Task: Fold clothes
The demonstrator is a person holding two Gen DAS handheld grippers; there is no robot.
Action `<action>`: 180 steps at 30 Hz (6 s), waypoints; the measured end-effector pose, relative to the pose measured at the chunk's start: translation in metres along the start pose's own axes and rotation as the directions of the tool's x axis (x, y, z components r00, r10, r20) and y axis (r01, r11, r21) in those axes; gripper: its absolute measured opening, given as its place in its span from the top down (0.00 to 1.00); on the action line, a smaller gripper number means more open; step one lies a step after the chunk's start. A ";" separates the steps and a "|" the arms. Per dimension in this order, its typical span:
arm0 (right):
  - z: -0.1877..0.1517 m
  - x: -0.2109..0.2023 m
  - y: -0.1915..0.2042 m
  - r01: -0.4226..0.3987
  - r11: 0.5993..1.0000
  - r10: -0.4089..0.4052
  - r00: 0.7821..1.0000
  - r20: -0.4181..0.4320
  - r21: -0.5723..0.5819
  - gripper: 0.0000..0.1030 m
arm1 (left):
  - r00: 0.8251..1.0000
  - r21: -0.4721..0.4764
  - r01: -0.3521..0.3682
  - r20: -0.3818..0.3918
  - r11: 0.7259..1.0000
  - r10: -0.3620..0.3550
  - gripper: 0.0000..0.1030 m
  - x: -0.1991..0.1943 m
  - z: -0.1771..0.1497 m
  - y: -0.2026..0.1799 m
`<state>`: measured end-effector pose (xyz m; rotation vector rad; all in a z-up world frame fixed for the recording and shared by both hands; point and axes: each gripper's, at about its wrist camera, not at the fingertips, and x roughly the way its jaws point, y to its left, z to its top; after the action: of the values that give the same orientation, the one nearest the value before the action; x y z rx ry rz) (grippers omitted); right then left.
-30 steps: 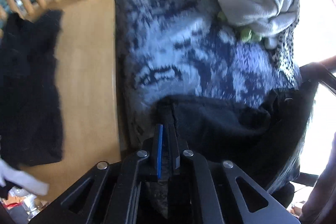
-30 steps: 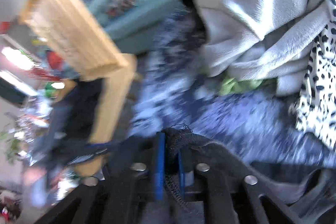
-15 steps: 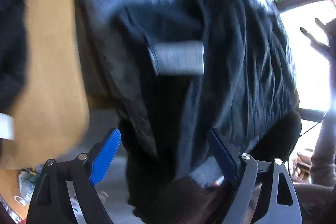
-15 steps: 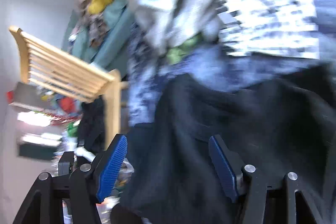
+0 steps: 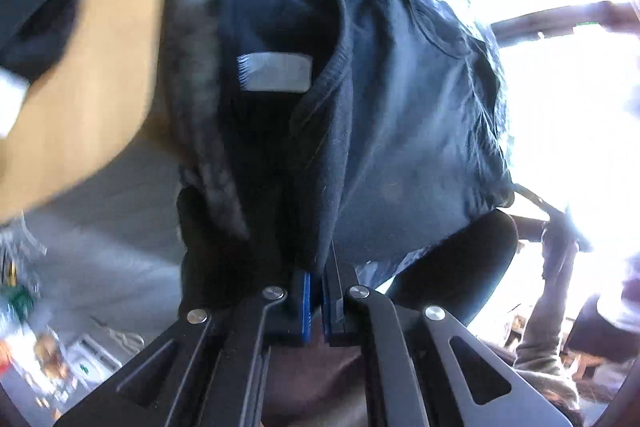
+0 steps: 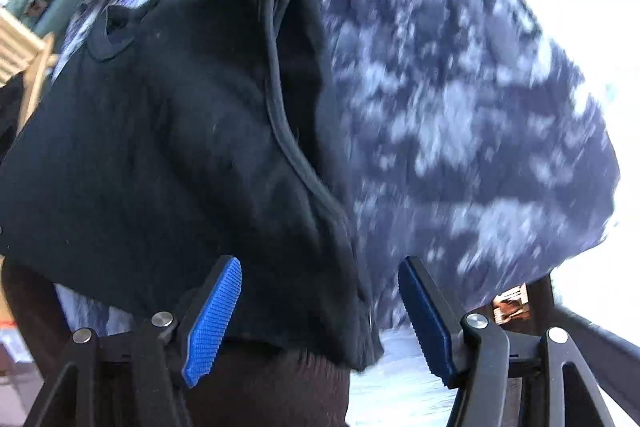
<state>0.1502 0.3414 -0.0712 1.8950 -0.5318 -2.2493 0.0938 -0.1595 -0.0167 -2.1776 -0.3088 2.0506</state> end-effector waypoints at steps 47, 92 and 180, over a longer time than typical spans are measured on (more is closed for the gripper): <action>-0.021 -0.056 0.055 -0.244 0.951 0.270 0.955 0.125 -0.189 0.90 | 0.780 0.331 -0.495 -0.238 0.803 0.579 0.17 0.260 0.233 -0.422; -0.029 0.152 0.376 -0.633 0.739 0.553 0.765 -0.331 -0.231 0.90 | 0.863 0.112 -0.490 -0.076 0.865 0.499 0.84 0.080 0.202 -0.060; 0.237 0.157 0.222 -0.291 0.927 0.349 0.899 -0.263 0.236 0.96 | 0.718 0.803 -0.596 0.534 0.000 0.446 0.96 0.194 -0.124 -0.136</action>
<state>-0.1353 0.1228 -0.1024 2.0100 -0.9595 -1.7159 0.2202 0.0237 -0.1642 -1.2804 1.6580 1.6857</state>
